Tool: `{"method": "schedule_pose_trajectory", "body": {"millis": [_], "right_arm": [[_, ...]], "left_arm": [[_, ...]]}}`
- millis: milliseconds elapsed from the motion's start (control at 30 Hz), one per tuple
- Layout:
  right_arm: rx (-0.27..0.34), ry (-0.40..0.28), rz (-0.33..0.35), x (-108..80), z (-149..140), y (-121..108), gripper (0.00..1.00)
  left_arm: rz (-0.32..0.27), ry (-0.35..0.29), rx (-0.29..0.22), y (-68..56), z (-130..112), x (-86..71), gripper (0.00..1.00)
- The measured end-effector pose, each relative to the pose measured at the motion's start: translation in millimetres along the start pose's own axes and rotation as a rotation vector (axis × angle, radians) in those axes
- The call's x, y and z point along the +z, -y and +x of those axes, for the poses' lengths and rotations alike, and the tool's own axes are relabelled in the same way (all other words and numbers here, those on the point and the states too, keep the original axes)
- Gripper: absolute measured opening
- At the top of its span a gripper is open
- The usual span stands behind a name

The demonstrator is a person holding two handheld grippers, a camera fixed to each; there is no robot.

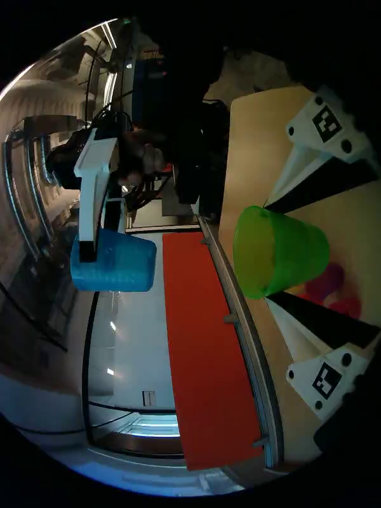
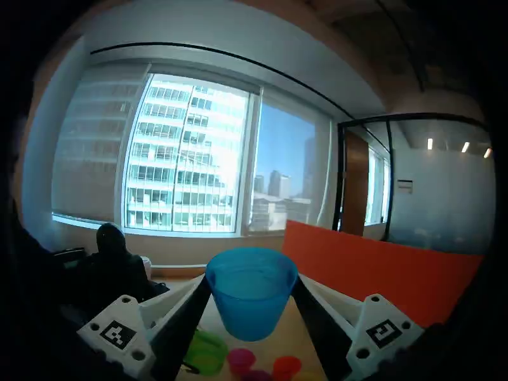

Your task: Pour water

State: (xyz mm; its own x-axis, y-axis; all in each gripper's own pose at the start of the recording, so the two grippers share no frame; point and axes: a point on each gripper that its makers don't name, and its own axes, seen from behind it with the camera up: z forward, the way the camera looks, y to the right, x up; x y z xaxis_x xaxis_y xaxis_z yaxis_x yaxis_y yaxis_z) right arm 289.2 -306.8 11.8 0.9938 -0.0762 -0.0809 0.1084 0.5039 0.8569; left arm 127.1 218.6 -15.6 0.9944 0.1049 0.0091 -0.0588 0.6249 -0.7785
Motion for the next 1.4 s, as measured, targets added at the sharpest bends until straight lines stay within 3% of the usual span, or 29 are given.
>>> {"method": "schedule_pose_trajectory", "body": {"millis": [200,800,1100,1400], "right_arm": [[-0.010,0.022,-0.008,-9.2,-10,-1,0.90],[-0.040,0.102,-0.077,-54.2,-63,-34,0.90],[-0.056,0.144,-0.079,-71.4,-91,-36,0.90],[-0.043,0.166,-0.069,-75.8,-113,-33,0.91]], "left_arm": [[0.011,0.019,0.002,4.7,-5,-0.6,0.84],[0.028,0.093,0.017,13.9,-30,-4.1,0.84],[0.021,0.135,0.027,11.3,-43,-3.4,0.84],[0.004,0.185,0.034,7.4,-56,0.5,0.83]]}}
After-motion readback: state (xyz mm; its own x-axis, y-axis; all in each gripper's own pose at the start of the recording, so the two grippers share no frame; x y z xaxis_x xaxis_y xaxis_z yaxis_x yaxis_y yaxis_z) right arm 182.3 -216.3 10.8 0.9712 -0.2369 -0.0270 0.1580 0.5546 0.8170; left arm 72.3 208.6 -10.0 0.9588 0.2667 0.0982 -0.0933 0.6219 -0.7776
